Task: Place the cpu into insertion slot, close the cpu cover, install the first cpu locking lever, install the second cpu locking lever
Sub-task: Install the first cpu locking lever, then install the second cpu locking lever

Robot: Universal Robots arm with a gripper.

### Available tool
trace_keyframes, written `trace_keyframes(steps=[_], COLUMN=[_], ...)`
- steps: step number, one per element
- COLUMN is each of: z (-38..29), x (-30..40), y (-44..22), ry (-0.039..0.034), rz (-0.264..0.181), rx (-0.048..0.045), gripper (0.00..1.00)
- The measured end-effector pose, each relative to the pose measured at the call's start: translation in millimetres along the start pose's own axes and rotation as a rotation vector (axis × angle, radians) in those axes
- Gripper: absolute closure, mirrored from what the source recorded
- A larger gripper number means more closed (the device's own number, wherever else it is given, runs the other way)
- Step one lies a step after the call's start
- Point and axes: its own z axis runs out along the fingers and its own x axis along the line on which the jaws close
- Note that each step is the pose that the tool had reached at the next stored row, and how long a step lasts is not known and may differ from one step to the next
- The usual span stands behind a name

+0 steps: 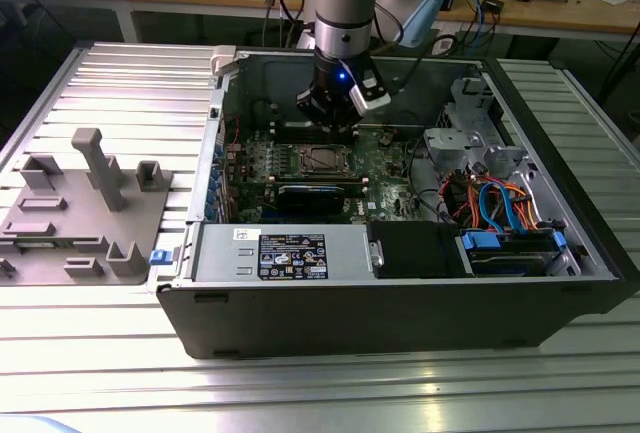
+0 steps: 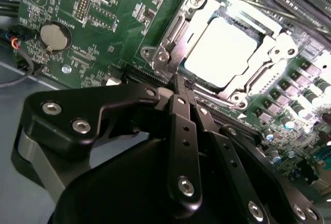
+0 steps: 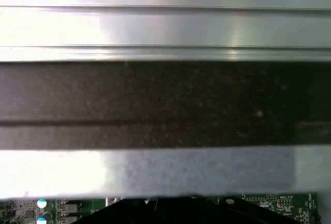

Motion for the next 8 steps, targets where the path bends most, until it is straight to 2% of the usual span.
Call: trace_keyframes(steps=[8], z=[0.0], x=[0.0], y=[-0.6], ry=[-0.0001], rz=[0.000], rx=[0.0007], gripper=[0.89])
